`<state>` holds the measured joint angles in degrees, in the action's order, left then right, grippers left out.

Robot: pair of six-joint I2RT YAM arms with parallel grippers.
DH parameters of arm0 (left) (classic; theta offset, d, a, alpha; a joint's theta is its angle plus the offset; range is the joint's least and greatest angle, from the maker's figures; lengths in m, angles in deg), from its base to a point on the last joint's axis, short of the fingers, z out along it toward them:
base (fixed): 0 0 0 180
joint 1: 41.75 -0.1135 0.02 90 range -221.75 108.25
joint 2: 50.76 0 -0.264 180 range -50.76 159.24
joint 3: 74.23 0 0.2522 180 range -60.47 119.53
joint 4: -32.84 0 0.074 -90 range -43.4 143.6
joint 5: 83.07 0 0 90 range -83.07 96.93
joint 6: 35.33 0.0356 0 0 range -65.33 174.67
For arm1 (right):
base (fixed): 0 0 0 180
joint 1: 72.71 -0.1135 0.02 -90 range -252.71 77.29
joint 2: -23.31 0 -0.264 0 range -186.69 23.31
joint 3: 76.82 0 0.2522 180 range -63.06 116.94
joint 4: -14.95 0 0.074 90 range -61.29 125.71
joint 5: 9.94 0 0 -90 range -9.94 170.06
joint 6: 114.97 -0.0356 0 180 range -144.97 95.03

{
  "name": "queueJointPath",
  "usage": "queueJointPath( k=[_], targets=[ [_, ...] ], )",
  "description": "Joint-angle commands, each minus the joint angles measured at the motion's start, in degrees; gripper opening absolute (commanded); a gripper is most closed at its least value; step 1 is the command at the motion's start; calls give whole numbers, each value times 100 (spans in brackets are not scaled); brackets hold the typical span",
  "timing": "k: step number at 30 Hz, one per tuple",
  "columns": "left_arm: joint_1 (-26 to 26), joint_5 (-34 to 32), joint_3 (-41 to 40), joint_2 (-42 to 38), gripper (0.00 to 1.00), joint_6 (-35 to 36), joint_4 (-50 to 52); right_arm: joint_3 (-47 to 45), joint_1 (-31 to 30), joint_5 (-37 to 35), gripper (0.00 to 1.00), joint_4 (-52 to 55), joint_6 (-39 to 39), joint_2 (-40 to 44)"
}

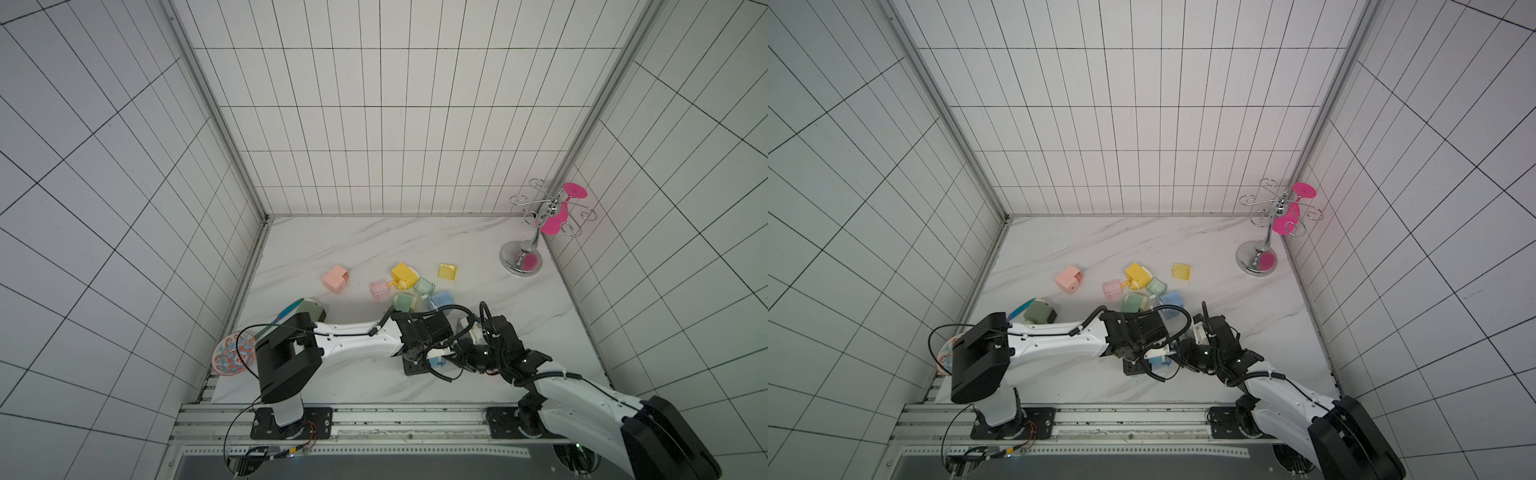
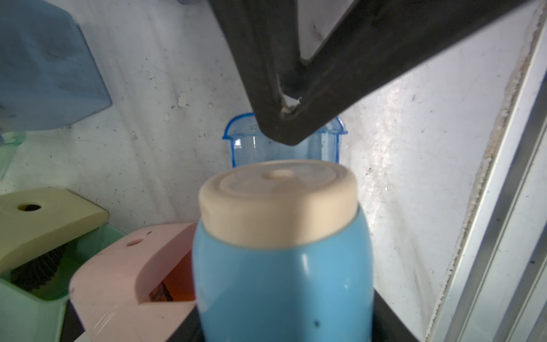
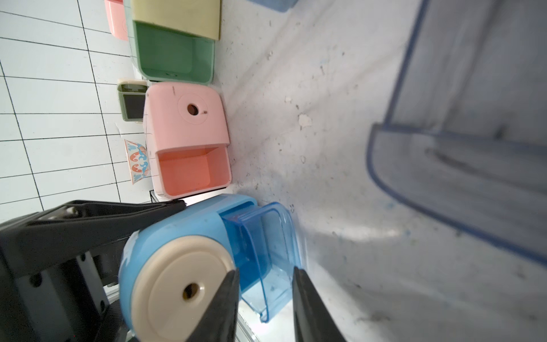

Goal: Put the tray back into the pencil sharpener
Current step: Close the container of the pencil sharpener.

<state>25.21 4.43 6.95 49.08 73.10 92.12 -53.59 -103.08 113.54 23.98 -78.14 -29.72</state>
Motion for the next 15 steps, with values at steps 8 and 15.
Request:
queueJointPath(
  k=[8,15],
  targets=[
    [-24,-49,-211,72,40,14,-280,-137,80,-673,39,1262,-91,1057],
    [-34,-51,-227,72,39,0,-299,-16,85,-1170,32,2033,-52,1466]
  ],
)
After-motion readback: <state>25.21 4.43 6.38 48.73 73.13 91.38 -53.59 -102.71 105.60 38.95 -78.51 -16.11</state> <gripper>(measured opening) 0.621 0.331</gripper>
